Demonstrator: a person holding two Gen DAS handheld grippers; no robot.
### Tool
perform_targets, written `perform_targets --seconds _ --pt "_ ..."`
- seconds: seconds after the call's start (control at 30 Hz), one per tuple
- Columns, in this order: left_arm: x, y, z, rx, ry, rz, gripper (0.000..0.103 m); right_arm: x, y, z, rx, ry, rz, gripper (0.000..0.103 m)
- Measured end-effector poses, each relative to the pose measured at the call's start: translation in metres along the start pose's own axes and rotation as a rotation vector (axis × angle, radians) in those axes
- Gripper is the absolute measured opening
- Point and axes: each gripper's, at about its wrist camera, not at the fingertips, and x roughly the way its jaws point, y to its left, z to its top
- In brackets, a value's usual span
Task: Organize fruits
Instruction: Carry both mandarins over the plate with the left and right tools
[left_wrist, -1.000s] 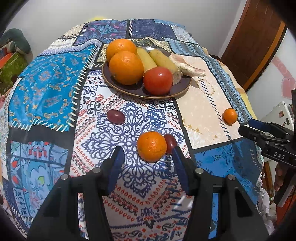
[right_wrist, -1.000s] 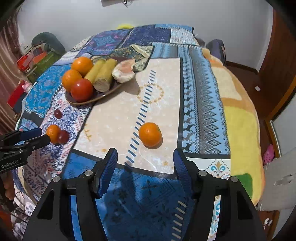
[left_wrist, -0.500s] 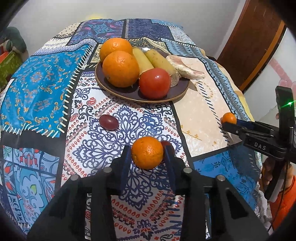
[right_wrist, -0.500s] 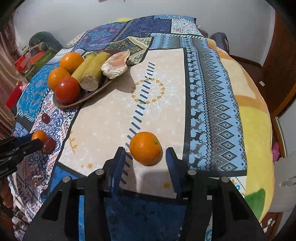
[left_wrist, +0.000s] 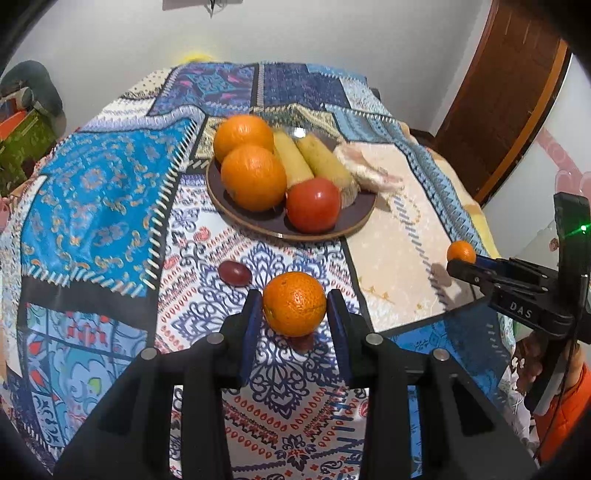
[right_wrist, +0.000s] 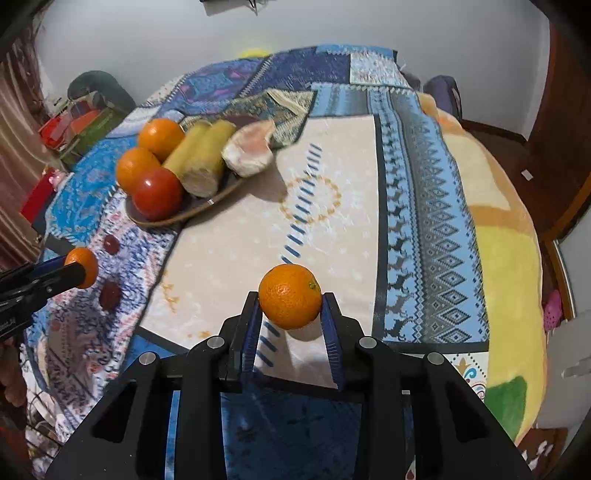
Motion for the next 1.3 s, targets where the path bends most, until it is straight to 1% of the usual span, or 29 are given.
perform_targets --seconds 0.27,0.57,1.0,1.3 --pt "-0.019 0.000 0.024 0.001 -0.071 0.002 0.036 -0.021 0.021 0.019 -0.065 -0.077 0.007 0.030" --pt "-0.024 -0.003 0.050 0.006 -0.136 0.003 0.036 -0.024 0.040 0.045 -0.108 -0.129 0.029 0.030" --pt "0.003 0.002 0.086 -0.007 -0.163 -0.021 0.036 -0.005 0.052 0.089 -0.128 -0.174 0.064 0.030" --pt "0.036 0.006 0.111 0.007 -0.150 -0.024 0.036 0.021 0.053 0.111 -0.130 -0.172 0.082 0.030"
